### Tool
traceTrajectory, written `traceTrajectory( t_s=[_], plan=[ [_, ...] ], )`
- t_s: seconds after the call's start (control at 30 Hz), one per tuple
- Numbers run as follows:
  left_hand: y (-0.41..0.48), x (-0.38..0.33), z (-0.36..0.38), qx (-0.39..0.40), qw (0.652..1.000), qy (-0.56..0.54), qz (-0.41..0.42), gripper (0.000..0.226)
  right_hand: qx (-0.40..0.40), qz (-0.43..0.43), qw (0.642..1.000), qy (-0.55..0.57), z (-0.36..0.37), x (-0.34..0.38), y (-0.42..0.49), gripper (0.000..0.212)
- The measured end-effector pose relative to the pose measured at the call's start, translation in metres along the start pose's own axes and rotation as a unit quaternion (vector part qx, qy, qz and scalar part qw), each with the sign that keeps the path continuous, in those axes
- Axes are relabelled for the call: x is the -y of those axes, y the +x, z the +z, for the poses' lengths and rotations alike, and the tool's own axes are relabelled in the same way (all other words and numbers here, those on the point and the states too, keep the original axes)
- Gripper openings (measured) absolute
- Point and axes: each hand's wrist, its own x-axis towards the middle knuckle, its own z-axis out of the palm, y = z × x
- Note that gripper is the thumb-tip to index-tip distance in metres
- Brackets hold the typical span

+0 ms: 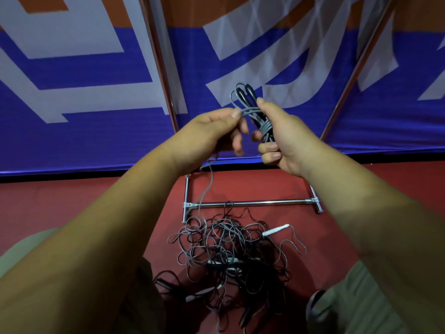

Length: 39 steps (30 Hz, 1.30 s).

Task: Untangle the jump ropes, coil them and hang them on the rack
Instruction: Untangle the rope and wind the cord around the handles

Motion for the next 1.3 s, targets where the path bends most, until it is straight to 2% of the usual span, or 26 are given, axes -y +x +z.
traceTrajectory(
  t_s=[0.2, 0.33, 0.6, 0.67, 0.73, 0.8, 0.87, 0.93, 1.0, 1.1, 1.2, 1.3],
  plan=[
    [-0.003, 0.004, -0.006, 0.068, 0.979, 0.188, -0.028, 0.032, 0.008, -0.011, 1.000, -0.008, -0.005, 0.008, -0.005, 0.027],
    [-0.003, 0.011, -0.005, 0.098, 0.971, 0.208, -0.063, 0.029, 0.034, 0.001, 0.999, -0.029, -0.003, 0.006, -0.011, 0.018],
    [-0.002, 0.021, -0.009, 0.072, 0.949, 0.283, -0.118, 0.027, 0.109, 0.026, 0.993, -0.046, 0.000, 0.004, -0.016, 0.010],
    [0.000, 0.025, -0.010, 0.038, 0.954, 0.276, -0.109, 0.022, 0.150, 0.043, 0.986, -0.062, 0.000, 0.004, -0.019, 0.008],
    [-0.001, 0.027, -0.017, 0.008, 0.967, 0.242, -0.074, 0.014, 0.224, 0.070, 0.967, -0.096, -0.001, 0.004, -0.023, 0.009],
    [-0.002, 0.026, -0.029, 0.033, 0.980, 0.196, -0.011, 0.018, 0.302, 0.120, 0.936, -0.136, -0.003, 0.003, -0.026, 0.016],
    [-0.005, 0.021, -0.034, 0.038, 0.994, 0.095, -0.025, 0.020, 0.340, 0.164, 0.906, -0.194, -0.001, 0.000, -0.030, 0.007],
    [-0.003, 0.016, -0.032, 0.024, 0.997, 0.056, -0.038, 0.021, 0.322, 0.192, 0.892, -0.253, 0.001, -0.005, -0.032, 0.008],
    [-0.001, 0.011, -0.026, 0.038, 0.994, 0.100, -0.013, 0.024, 0.300, 0.204, 0.888, -0.282, 0.002, -0.011, -0.031, 0.014],
    [-0.002, 0.000, -0.021, 0.051, 0.984, 0.173, -0.017, 0.021, 0.274, 0.206, 0.885, -0.316, 0.001, -0.016, -0.027, 0.012],
    [-0.002, -0.007, -0.018, 0.058, 0.955, 0.291, -0.022, 0.017, 0.211, 0.191, 0.882, -0.376, -0.002, -0.019, -0.019, 0.007],
    [-0.005, -0.010, -0.013, 0.079, 0.929, 0.360, -0.021, 0.016, 0.128, 0.125, 0.880, -0.440, -0.007, -0.022, -0.009, 0.012]
  ],
)
